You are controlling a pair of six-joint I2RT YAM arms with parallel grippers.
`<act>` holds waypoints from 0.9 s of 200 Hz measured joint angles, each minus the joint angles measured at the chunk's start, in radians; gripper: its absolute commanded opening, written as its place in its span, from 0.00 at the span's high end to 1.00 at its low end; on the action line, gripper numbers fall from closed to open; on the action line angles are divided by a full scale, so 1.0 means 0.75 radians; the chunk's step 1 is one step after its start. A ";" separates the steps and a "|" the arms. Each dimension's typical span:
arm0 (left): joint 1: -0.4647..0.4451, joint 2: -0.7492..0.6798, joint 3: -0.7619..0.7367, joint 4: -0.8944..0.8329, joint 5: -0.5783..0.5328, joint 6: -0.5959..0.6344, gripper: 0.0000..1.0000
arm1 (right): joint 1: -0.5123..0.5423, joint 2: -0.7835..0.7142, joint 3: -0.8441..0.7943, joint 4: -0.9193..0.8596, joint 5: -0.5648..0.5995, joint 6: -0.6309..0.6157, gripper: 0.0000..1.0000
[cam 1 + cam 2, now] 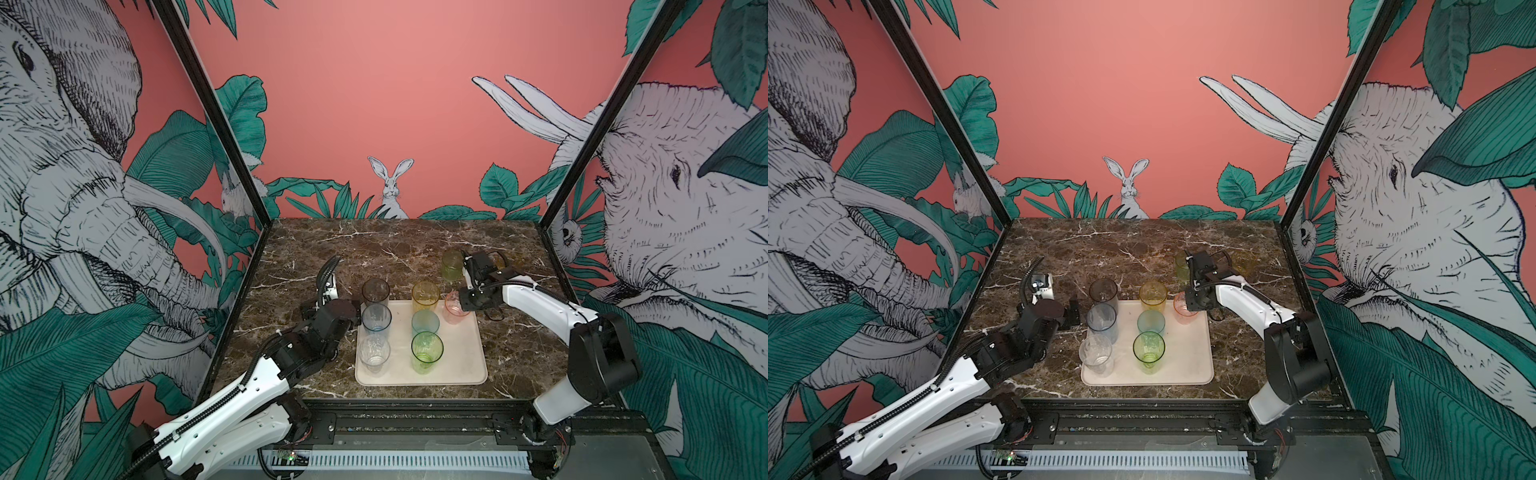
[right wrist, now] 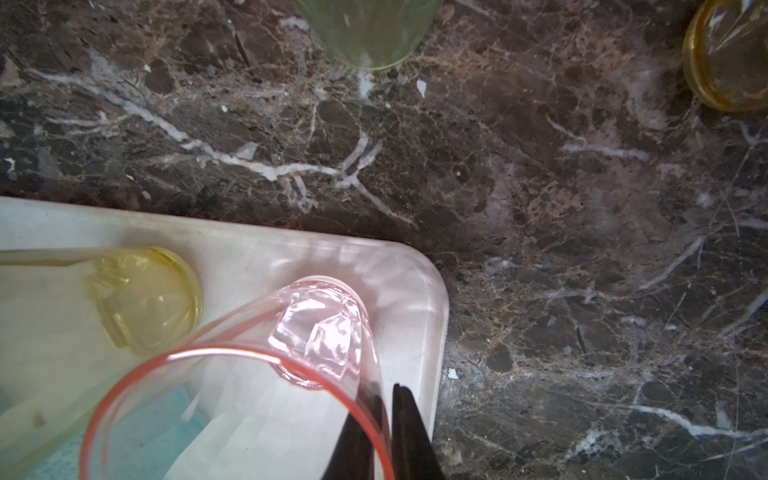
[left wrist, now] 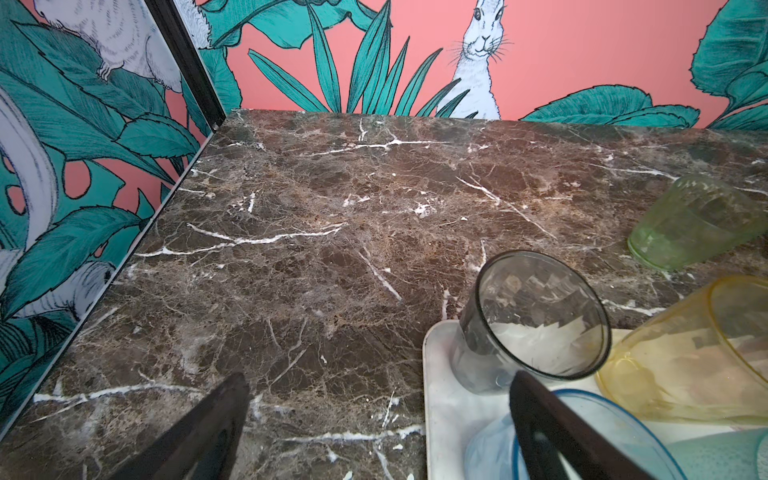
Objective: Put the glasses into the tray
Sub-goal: 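Lower the pink glass onto the tray and open the right gripper, then raise the right gripper and move it over the small green glass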
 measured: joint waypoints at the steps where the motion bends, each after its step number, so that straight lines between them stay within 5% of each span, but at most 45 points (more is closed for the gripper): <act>1: 0.000 0.000 0.000 0.000 0.000 -0.001 0.01 | 0.000 0.000 0.000 0.000 0.000 0.000 0.86; 89: 0.000 -0.006 0.000 -0.001 0.000 -0.004 0.01 | 0.000 0.001 0.037 -0.031 -0.007 0.009 0.69; 180: 0.000 -0.008 0.001 0.000 -0.003 -0.003 0.01 | 0.000 -0.059 0.289 -0.136 0.006 -0.057 0.62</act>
